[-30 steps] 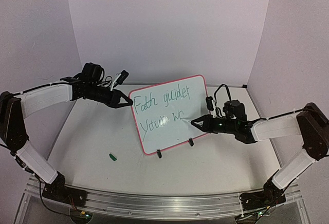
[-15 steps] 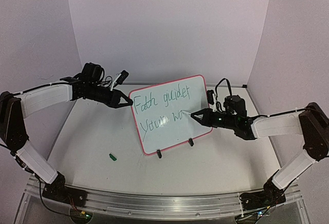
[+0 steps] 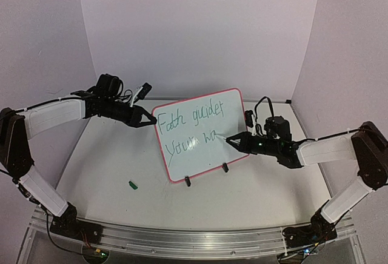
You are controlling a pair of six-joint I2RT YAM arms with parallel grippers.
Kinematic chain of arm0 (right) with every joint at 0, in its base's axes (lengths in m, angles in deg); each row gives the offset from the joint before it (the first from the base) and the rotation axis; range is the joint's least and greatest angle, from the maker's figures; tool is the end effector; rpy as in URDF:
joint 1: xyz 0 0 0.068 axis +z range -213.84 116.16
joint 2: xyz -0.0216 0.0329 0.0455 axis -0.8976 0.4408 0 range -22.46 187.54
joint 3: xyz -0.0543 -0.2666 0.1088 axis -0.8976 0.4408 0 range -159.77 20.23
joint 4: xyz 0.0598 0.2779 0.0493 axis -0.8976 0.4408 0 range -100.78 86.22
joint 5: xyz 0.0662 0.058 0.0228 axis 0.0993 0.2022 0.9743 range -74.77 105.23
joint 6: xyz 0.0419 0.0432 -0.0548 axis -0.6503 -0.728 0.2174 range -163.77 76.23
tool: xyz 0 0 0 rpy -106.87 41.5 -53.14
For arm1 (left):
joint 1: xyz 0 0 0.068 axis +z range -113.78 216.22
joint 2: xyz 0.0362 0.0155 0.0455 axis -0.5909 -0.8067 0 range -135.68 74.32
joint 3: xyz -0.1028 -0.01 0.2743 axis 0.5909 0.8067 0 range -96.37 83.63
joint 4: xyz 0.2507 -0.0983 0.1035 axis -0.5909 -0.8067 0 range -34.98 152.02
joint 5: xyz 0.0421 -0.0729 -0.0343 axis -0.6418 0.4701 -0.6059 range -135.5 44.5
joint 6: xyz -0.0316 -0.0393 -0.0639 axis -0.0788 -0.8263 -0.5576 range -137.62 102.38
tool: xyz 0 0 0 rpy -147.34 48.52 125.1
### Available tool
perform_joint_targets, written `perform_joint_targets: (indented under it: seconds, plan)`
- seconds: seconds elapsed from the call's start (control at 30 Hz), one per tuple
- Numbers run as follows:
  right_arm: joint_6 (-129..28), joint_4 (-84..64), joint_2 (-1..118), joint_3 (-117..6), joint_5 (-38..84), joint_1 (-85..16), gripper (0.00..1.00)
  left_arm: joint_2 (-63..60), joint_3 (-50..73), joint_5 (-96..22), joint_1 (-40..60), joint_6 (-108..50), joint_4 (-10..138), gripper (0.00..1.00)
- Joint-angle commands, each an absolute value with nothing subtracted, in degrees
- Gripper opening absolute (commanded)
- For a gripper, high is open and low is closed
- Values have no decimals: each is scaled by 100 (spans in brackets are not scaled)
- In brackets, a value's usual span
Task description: Write a sentence on the whiteboard
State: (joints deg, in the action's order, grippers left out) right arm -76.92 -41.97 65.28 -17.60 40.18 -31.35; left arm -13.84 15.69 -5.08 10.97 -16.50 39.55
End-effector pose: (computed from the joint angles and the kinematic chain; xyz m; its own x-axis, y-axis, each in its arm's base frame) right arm 0.2890 0.2195 0.1831 -0.6774 0.1564 -0.7188 -0.5417 0.5550 0.6312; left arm 0.3262 -0.2045 0.2734 -0.5984 0.2986 -0.7435 0.7676 0.4795 -0.4252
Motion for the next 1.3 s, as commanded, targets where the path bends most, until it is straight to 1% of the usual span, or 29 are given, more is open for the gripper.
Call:
perform_joint_targets:
  seconds: [0.0, 0.37, 0.6, 0.87, 1.27]
  plan:
    - [-7769, -4264, 6420, -1587, 3801, -3166, 0, -1724, 1797, -990, 818, -1063, 2954, 0]
    - [-7663, -4032, 6084, -1714, 3532, -3164, 0, -1719, 1795, -1000, 815, -1066, 2959, 0]
    - [-7572, -3828, 5779, -1950, 3810, -3159, 0, -1704, 1796, -1008, 815, -1057, 2958, 0]
    - [-7566, -3939, 6076, -2069, 3907, -3164, 0, -1719, 1797, -1001, 818, -1060, 2959, 0]
    - [-7556, -4031, 6378, -2135, 3566, -3159, 0, -1723, 1789, -997, 818, -1064, 2958, 0]
